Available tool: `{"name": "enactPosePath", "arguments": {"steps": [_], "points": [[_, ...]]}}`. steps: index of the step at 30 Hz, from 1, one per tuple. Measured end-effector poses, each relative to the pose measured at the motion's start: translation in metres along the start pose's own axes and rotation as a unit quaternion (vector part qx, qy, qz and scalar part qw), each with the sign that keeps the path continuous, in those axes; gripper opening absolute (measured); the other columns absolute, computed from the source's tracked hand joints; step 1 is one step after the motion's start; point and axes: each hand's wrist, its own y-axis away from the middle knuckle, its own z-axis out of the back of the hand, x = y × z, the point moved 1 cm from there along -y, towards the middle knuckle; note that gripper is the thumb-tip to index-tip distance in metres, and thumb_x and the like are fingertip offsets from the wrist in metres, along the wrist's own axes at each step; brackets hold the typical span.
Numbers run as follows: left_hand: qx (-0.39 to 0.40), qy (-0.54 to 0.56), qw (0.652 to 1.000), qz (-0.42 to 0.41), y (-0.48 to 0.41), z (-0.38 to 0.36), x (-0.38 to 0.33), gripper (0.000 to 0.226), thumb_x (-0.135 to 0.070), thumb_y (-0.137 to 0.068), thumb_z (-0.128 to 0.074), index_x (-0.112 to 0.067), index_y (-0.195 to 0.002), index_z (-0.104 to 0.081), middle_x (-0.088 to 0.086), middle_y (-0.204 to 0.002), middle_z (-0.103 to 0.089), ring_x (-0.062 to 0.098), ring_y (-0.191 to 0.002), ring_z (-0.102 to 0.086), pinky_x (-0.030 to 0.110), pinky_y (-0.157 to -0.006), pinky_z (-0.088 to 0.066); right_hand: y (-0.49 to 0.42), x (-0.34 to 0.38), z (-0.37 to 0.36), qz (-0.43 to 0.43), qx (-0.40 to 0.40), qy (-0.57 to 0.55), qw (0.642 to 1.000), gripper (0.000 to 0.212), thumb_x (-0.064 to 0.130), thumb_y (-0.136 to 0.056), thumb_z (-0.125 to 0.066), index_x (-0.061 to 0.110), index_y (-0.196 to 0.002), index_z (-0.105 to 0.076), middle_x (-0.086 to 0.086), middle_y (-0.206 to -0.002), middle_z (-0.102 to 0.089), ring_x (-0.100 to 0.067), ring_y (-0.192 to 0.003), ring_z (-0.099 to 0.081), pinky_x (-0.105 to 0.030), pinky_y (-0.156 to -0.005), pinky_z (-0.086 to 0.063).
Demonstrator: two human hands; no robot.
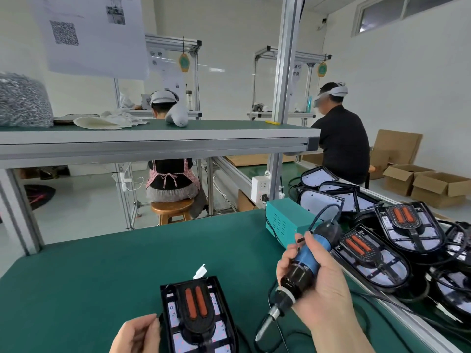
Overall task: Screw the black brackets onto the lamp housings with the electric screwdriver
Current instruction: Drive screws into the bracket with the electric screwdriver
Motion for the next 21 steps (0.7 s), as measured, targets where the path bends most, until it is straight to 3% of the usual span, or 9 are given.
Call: {"name": "enactPosePath", "arguments": {"steps": [2,5,10,15,21], "points": [[-0.007,0.011,1.000,-0.004,0.000,0.000,-0.016,0.033,0.019,-0.075,-0.072,-0.014,-0.072,-0.068,-0.016,-0.068,-0.071,-0.002,-0.057,-0.065,-0.002,-0.060,-0.045,-0.003,-0.006,-0.008,0.040,-0.017,0.012,0.999,0.031,0.019,-0.070,-0.078,0.010,-0.096,-0.063,-0.004,-0.076,-0.060,-0.012,-0.057,-0.057,-0.024,-0.058,-0.053],[0.022,0.041,0.998,0.030,0.002,-0.006,-0.039,0.026,0.016,-0.075,-0.074,-0.010,-0.070,-0.071,-0.002,-0.059,-0.071,0.001,-0.051,-0.064,0.002,-0.057,-0.047,-0.009,-0.015,-0.016,0.122,-0.029,0.028,0.992,0.026,0.015,-0.079,-0.076,0.007,-0.098,-0.060,-0.002,-0.072,-0.057,-0.011,-0.059,-0.055,-0.022,-0.059,-0.054],[0.159,0.179,0.947,0.214,0.012,-0.020,-0.056,0.015,0.019,-0.081,-0.067,0.005,-0.076,-0.070,0.023,-0.069,-0.071,0.015,-0.054,-0.067,0.018,-0.050,-0.053,-0.013,-0.030,-0.026,0.236,-0.028,0.059,0.970,0.028,0.017,-0.092,-0.072,0.009,-0.112,-0.054,0.001,-0.065,-0.053,-0.013,-0.055,-0.054,-0.025,-0.055,-0.054],[0.171,0.295,0.889,0.305,0.016,-0.027,-0.067,0.015,0.021,-0.086,-0.057,0.010,-0.078,-0.065,0.023,-0.068,-0.070,0.017,-0.050,-0.066,0.019,-0.046,-0.053,-0.011,-0.040,-0.029,0.251,-0.013,0.057,0.966,0.025,0.018,-0.092,-0.072,0.011,-0.106,-0.053,0.001,-0.064,-0.052,-0.013,-0.053,-0.052,-0.026,-0.052,-0.052],[0.174,0.308,0.879,0.319,0.017,-0.028,-0.075,0.015,0.021,-0.086,-0.056,0.010,-0.080,-0.064,0.021,-0.066,-0.070,0.016,-0.050,-0.066,0.019,-0.047,-0.054,-0.010,-0.042,-0.026,0.247,-0.014,0.062,0.967,0.027,0.017,-0.091,-0.073,0.012,-0.109,-0.054,0.001,-0.064,-0.053,-0.013,-0.053,-0.053,-0.026,-0.052,-0.052]]}}
